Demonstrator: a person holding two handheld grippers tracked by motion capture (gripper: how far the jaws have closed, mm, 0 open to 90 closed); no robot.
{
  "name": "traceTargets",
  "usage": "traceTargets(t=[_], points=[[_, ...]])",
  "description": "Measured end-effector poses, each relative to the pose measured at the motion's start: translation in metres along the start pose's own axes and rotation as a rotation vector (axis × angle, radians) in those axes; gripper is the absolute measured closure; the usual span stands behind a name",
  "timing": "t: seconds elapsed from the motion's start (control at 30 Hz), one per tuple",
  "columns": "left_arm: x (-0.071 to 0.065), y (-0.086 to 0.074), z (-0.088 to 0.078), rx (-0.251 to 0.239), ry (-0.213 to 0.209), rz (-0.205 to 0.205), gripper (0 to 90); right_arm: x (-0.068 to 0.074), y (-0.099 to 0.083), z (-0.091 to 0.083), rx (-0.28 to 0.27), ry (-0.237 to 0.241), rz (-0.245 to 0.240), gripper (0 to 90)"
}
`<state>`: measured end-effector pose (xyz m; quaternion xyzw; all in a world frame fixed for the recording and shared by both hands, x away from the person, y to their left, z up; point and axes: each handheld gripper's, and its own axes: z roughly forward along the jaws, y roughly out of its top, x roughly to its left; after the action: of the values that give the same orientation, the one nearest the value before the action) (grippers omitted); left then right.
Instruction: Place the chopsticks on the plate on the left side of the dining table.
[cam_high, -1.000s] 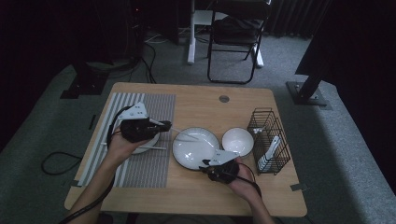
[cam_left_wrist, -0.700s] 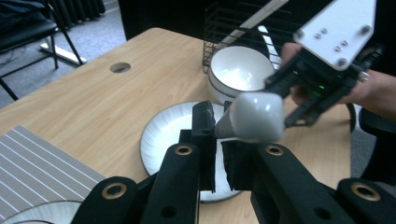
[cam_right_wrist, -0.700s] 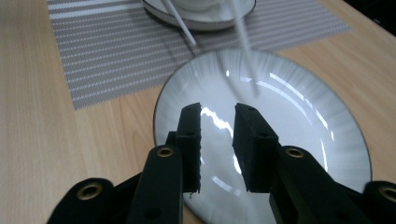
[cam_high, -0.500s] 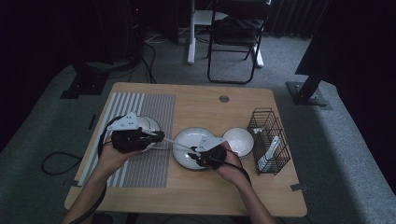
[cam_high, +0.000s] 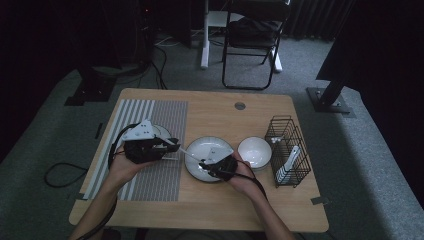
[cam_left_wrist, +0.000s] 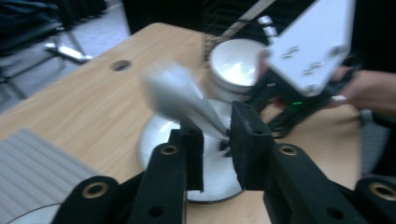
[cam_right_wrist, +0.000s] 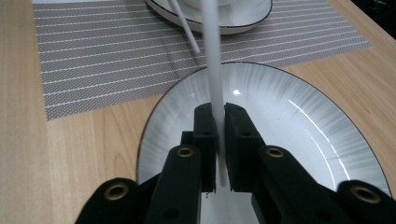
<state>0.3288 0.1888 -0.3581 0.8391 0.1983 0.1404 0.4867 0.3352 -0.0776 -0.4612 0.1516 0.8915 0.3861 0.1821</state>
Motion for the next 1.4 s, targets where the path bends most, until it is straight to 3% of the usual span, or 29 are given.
traceTargets(t=[0.1,0.23,0.37,0.5,0.63,0.83,1.13,1.2,1.4], points=[[-0.001,-0.003,0.002,0.017,0.056,0.010,73.5,0.000,-0.003,-0.003,-0.011,-0.004,0.023,86.4],[-0.004,-0.007,0.000,0.009,0.083,0.011,74.3,-0.002,-0.005,-0.004,0.013,-0.025,0.036,86.5],[-0.008,-0.006,-0.004,-0.015,0.118,0.024,80.6,-0.002,-0.005,-0.003,0.039,-0.038,0.047,86.5],[-0.010,0.000,-0.006,-0.034,0.150,0.041,85.1,0.003,-0.003,0.000,0.054,-0.042,0.029,86.5],[-0.009,0.002,-0.004,-0.023,0.172,0.048,85.2,0.009,-0.001,0.003,0.059,-0.039,0.009,86.6],[-0.002,-0.005,-0.001,-0.008,0.213,0.013,85.2,0.012,0.000,0.001,0.041,-0.026,-0.005,86.6],[0.021,-0.037,0.005,0.092,0.295,-0.084,84.2,0.016,0.006,-0.006,0.015,-0.012,-0.032,86.6],[0.024,-0.042,0.004,0.089,0.299,-0.110,82.7,0.017,0.008,-0.006,0.021,-0.008,-0.038,86.6],[0.018,-0.045,-0.007,0.056,0.296,-0.105,79.3,0.019,0.015,0.005,0.056,0.001,-0.055,86.6]])
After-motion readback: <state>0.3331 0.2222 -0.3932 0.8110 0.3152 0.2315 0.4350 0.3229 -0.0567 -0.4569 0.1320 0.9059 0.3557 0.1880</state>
